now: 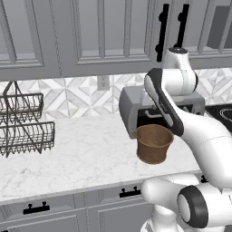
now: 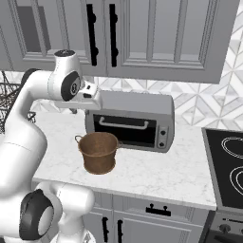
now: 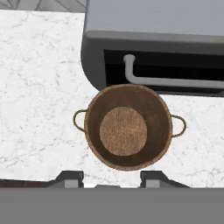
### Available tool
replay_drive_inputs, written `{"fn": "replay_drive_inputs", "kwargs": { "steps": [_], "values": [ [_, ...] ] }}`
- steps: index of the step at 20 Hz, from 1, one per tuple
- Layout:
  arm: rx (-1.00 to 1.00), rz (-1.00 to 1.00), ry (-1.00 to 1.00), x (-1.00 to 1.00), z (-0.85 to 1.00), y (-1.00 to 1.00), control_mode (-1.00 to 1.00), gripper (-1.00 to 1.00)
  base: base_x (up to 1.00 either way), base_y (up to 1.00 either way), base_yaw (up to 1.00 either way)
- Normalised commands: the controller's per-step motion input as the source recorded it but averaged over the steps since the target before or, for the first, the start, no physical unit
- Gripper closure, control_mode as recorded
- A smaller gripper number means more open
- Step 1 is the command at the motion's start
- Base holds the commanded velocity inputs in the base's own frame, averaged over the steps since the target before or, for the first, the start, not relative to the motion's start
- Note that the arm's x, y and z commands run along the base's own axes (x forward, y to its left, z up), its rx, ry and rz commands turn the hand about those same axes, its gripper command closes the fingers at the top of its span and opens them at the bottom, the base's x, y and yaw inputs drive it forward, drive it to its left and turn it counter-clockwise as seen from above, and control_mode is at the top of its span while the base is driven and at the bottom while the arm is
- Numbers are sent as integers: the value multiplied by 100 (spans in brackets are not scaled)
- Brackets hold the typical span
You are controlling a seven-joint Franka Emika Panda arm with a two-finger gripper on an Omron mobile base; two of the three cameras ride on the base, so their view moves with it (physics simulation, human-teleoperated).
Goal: Open the cabinet, pick up the bread from the cabinet and place it in the basket. Then move the basket to the dining counter.
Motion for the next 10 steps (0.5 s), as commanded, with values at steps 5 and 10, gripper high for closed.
{"fn": "replay_drive_inputs", "kwargs": {
  "steps": [5, 10],
  "values": [
    [0, 1, -4, -68, 0, 1, -100, -100, 0, 0, 0],
    [3, -1, -48, -73, 57, -36, -100, -100, 0, 0, 0]
  ]
}}
